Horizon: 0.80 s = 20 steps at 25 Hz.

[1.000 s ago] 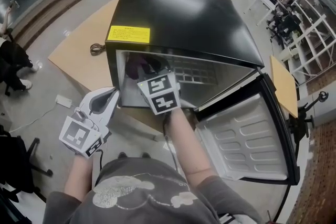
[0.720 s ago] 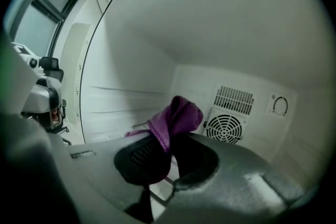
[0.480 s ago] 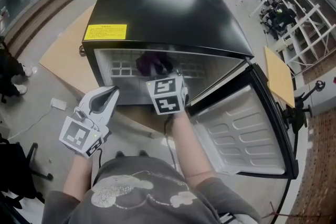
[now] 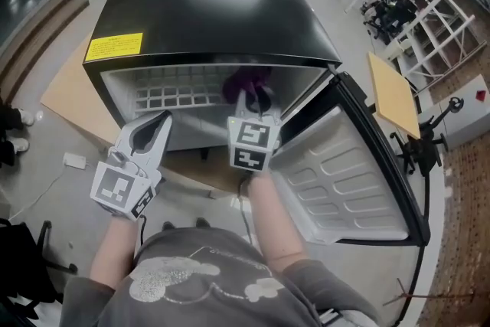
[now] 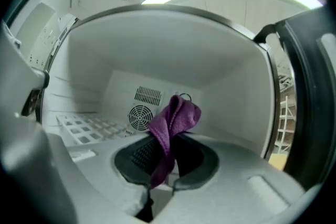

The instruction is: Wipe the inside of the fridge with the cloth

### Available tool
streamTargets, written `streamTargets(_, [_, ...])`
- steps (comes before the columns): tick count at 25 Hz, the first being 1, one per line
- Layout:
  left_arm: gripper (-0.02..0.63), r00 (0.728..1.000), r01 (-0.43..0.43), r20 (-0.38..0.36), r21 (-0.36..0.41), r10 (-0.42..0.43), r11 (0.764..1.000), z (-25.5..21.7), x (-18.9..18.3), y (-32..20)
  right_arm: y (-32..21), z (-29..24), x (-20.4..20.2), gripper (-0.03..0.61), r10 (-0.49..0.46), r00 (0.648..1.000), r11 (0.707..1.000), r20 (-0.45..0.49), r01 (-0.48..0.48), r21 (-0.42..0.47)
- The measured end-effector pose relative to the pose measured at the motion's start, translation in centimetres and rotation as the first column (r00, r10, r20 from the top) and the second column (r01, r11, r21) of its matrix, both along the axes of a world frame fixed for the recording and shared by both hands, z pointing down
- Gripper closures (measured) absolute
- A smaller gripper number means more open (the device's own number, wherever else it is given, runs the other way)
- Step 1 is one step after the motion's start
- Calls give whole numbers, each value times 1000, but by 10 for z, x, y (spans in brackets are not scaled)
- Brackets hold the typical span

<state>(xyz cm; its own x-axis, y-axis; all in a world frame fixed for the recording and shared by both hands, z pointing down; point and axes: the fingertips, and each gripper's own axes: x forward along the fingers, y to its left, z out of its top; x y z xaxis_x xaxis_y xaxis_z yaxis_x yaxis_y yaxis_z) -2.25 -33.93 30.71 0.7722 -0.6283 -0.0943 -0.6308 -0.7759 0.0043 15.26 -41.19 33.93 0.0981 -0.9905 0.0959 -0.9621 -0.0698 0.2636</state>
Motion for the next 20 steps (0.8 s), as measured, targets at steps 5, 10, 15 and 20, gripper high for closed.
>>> streamTargets(5, [597,999,-53,7,0,53,999,-1,21,6,-19,-10,17,537,28,999,1000,26,-28,-5])
streamTargets(10, [598,997,-78,21,-12,78,997,4,29,12,-2,-11,49,537,161,979,987,123,-162,0])
streamTargets(15, [598,996,-83,17,-10,83,997,4,26,15,32,-8,53,537,204,967,976,150,-213,51])
streamTargets(20, [598,997,-77,11,-22,77,997,11,13,20,68,4,52,537,250,950,962,187,-266,63])
